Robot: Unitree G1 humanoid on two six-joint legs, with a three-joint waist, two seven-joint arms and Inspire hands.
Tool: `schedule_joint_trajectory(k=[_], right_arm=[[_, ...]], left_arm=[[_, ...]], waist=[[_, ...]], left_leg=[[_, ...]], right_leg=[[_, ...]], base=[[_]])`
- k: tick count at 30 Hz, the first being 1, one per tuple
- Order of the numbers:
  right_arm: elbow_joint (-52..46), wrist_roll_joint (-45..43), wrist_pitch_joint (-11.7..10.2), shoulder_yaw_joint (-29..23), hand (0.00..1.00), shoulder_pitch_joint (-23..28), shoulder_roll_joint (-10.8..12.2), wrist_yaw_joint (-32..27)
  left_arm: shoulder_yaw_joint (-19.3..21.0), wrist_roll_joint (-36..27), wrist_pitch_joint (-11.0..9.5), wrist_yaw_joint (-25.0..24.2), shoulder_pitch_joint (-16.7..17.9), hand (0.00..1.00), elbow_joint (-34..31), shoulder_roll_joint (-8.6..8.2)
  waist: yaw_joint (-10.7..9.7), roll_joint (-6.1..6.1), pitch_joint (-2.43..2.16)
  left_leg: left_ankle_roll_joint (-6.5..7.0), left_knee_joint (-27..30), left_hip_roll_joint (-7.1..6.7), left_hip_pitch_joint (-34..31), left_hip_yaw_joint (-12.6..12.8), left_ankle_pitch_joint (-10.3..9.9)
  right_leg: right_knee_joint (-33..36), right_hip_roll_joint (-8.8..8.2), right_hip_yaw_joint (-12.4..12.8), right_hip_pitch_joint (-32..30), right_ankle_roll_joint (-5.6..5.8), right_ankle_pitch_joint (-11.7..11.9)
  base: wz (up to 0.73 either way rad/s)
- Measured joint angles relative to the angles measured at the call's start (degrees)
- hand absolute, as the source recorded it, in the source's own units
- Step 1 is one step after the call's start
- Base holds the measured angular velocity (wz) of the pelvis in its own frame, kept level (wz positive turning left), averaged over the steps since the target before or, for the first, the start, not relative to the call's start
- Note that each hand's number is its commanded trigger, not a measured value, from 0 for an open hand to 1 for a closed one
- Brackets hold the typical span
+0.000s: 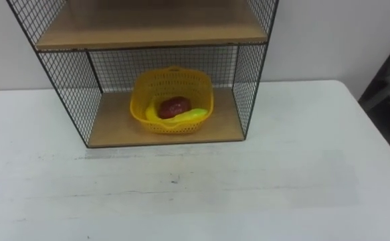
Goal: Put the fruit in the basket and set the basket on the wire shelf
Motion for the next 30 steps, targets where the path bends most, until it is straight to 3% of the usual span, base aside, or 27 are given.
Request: schedule_joint_trajectory(k=[5, 8, 10, 15, 18, 25, 30], right_arm=[[2.93, -4.98, 4.27, 7.0, 0.0, -1.26, 0.38, 9.91], [4.03, -10.73, 6.19, 10.46, 0.0, -2.39, 0.48, 15.97], [4.06, -15.38, 7.06, 13.79, 0.0, -3.05, 0.48, 18.6], [4.45, -23.86, 9.26, 21.93, 0.0, -4.83, 0.78, 23.0], [4.4, -27.27, 9.77, 23.3, 0.0, -6.09, 1.65, 25.16], [4.37, -31.47, 9.74, 27.56, 0.0, -6.66, 2.97, 27.97], [4.13, -31.99, 9.59, 29.05, 0.0, -6.61, 3.33, 29.75]], left_arm=[[-5.67, 12.46, 4.04, -5.52, -2.02, 0.0, 0.23, -0.77], [-6.79, 19.8, 5.39, -7.7, -3.02, 0.0, 0.41, -1.7], [-8.72, 23.35, 6.03, -8.11, -2.97, 0.0, 0.38, -1.87], [-13.13, 25.18, 8.02, -8.18, -3.78, 0.0, 0.38, -2.18], [-14.32, 25.41, 8.98, -9.06, -3.94, 0.0, 0.45, -2.49], [-16.74, 25.41, 9.07, -10.66, -4.62, 0.0, 0.34, -2.68], [-17.16, 25.4, 9.06, -10.67, -4.87, 0.0, 0.34, -3.83]], waist=[[-0.17, -0.24, 0.21], [0.06, -0.24, 0.64], [0.2, -0.29, 0.64], [0.49, -0.67, 0.88], [0.52, -0.76, 0.93], [1.89, -0.8, 1.01], [1.9, -0.76, 1.05]], left_leg=[[-0.04, -0.35, 0.04, 0.81, 0.5, 0.02], [-0.16, -0.35, 0.21, 1.64, 1.09, 0.12], [-0.17, -0.35, 0.28, 1.75, 1.38, 0.13], [-0.49, -0.34, 0.52, 1.95, 1.66, 0.39], [-0.5, -0.34, 0.64, 1.94, 1.65, 0.47], [-0.46, -0.37, 0.74, 1.82, 1.71, 0.48], [-0.46, -0.39, 0.8, 1.81, 1.74, 0.49]], right_leg=[[-0.12, 0.09, 0.38, 0.51, -0.06, 0.13], [-0.21, 0.18, 0.56, 1.11, -0.31, 0.15], [-0.24, 0.27, 0.88, 1.06, -0.38, 0.13], [-0.76, 0.56, 1.01, 1.02, -0.5, 0.34], [-1.2, 0.9, 1.17, 1.11, -0.61, 0.65], [-1.69, 1.08, 1.14, 1.25, -0.65, 0.89], [-2.13, 1.18, 1.67, 1.45, -0.68, 1.18]], base=[[-0.05], [-0.1], [-0.1], [-0.01], [-0.06], [0.0], [0.0]])
